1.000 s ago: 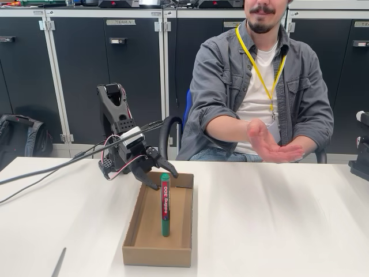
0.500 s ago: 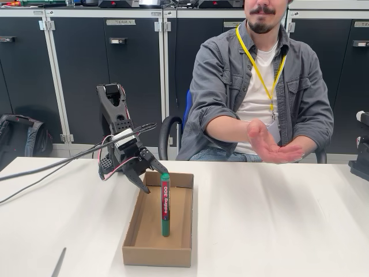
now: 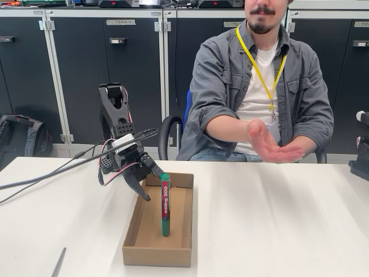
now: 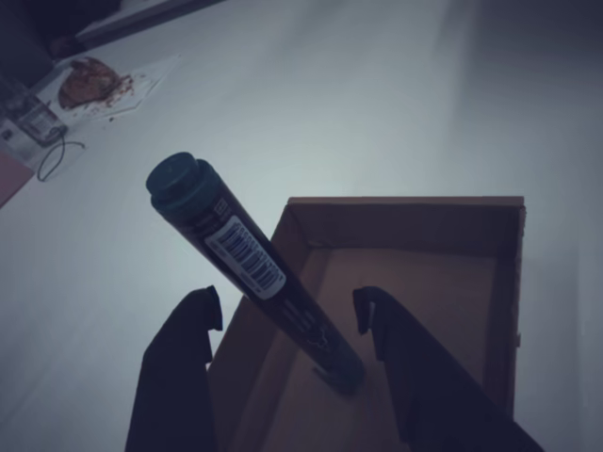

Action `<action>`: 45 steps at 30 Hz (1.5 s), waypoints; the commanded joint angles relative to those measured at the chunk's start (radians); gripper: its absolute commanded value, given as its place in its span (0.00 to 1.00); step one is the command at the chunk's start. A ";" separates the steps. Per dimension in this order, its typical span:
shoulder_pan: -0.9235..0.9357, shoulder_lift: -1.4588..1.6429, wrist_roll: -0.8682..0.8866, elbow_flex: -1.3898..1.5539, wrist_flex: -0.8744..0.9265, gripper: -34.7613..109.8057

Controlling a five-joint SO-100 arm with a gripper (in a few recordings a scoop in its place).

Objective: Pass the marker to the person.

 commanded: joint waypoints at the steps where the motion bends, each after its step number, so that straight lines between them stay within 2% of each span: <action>1: 0.021 -0.032 0.002 -0.084 -0.031 0.46; 10: 0.044 -0.138 0.002 -0.198 -0.031 0.46; 28: 0.038 -0.155 0.015 -0.178 -0.031 0.46; 45: 0.140 -0.104 0.164 -0.133 0.270 0.45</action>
